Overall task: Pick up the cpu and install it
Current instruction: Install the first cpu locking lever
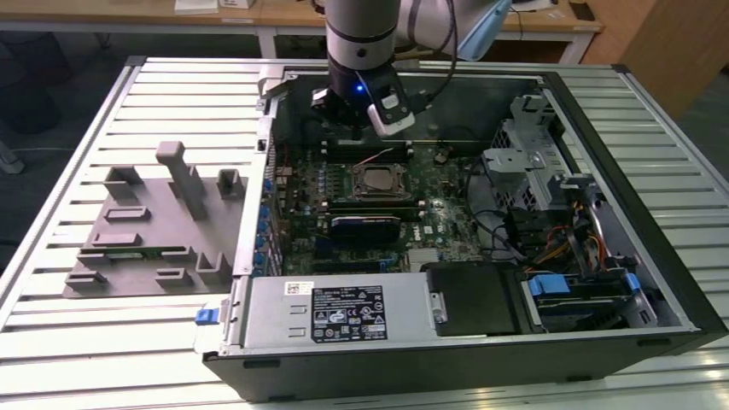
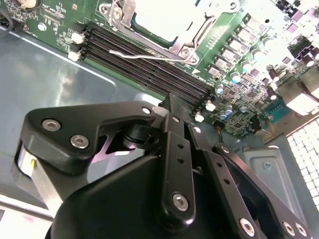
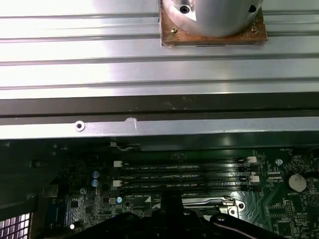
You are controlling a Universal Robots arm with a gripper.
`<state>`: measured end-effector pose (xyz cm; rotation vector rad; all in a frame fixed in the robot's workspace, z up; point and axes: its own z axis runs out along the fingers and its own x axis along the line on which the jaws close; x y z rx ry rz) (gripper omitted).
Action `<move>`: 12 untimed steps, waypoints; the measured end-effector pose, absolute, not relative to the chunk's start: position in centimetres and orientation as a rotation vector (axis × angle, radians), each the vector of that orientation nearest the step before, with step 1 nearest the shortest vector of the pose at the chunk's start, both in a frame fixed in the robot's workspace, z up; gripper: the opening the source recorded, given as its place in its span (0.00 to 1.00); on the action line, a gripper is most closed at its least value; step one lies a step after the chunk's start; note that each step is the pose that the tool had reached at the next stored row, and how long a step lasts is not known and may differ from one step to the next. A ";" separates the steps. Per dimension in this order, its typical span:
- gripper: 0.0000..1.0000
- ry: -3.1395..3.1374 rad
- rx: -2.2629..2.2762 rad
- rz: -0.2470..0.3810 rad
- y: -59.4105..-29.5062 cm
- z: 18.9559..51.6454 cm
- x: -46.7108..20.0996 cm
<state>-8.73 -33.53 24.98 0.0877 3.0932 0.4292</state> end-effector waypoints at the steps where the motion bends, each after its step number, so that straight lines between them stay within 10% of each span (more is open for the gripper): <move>1: 0.11 3.093 0.088 0.429 -33.5 25.0 -8.7; 12: 0.11 3.071 0.091 0.403 -33.5 24.8 -8.7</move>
